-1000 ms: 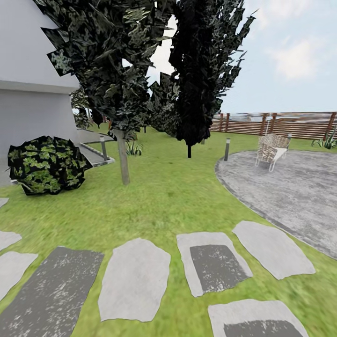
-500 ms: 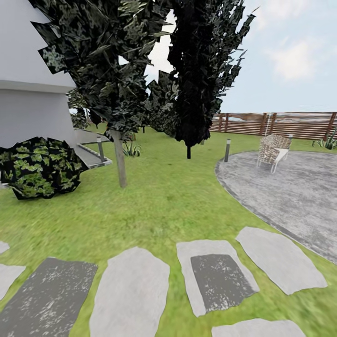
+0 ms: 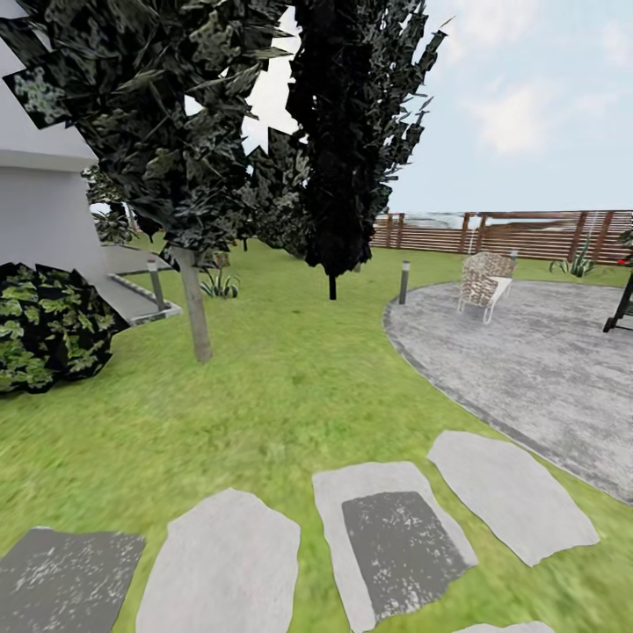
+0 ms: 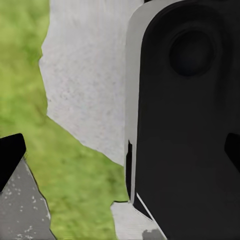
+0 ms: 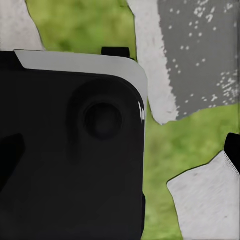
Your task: Take the three Easter eggs out of the wicker basket on the lawn in the garden, then place them on the lawn next to a single tree (choose any tree) so that all three eggs are next to the same tree and none are left in the basket.
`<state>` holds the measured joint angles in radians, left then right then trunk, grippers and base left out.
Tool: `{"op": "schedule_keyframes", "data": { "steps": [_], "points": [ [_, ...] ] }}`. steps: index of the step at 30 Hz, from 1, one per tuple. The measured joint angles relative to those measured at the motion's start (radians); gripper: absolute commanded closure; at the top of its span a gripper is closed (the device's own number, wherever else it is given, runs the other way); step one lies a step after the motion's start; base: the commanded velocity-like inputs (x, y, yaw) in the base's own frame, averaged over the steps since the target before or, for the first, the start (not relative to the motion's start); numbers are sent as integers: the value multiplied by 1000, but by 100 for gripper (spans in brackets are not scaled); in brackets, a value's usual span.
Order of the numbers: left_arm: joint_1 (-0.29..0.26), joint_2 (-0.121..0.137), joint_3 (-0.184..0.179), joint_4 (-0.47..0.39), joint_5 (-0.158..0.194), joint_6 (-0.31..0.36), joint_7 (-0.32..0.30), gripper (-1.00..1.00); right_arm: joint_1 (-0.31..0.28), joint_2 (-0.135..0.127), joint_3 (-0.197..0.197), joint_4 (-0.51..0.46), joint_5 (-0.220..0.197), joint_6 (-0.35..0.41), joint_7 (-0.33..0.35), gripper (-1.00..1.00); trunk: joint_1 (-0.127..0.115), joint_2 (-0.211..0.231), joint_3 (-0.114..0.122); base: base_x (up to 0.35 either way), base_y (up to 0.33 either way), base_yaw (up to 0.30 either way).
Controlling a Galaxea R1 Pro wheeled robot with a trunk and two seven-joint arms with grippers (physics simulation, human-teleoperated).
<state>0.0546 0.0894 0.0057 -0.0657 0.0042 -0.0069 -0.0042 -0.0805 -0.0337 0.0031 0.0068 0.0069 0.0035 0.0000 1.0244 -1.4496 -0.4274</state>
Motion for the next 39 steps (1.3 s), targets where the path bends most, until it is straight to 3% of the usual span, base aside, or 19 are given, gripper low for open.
{"op": "schedule_keyframes", "data": {
  "steps": [39],
  "points": [
    [0, -1, 0, 0, 0, 0, 0, -100, 0, 0, 0, 0, 0, 1, 0, -100, 0, 0, 0, 335, 0, -1]
  ]
}}
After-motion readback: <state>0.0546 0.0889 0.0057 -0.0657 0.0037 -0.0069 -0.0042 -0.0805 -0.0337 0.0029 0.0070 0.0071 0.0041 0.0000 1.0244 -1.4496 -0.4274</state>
